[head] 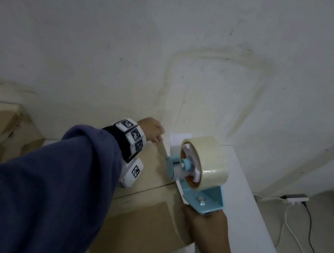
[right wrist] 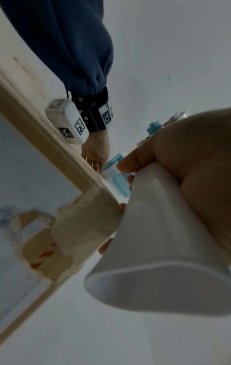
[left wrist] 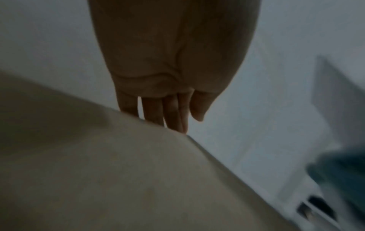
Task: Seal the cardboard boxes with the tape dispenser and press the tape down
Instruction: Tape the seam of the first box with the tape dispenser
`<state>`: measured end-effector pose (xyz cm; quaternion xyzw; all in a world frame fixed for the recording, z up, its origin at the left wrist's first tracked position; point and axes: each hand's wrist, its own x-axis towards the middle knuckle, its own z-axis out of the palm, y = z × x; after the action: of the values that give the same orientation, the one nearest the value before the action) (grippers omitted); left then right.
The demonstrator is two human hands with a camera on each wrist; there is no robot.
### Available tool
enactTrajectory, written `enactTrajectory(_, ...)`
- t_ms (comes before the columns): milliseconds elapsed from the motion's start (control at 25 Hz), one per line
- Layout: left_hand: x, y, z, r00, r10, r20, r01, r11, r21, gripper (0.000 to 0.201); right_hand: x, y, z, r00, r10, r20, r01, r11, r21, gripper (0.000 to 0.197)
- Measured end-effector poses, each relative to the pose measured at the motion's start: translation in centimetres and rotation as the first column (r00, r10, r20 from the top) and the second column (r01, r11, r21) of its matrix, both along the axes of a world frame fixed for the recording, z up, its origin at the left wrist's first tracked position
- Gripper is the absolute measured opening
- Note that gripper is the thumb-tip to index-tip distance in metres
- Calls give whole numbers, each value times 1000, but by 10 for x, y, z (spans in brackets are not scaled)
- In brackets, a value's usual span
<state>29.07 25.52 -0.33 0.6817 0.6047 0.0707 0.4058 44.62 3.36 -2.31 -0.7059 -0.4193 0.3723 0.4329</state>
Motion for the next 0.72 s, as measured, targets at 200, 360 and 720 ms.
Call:
enactTrajectory(200, 3, -32, -30, 946, -275, -170, 272, 961, -42, 97, -3, 0, 0, 999, 20, 37, -21, 999, 34, 33)
enactTrajectory(360, 8, -36, -25, 965, -140, -220, 141, 990, -11, 60, -7, -1, -1, 998, 18, 63, -21, 998, 57, 13)
enactTrajectory(720, 16, -37, -18, 930, -167, -327, 199, 978, 67, 50, 6, -38, 23, 996, 34, 78, -26, 994, -106, 6)
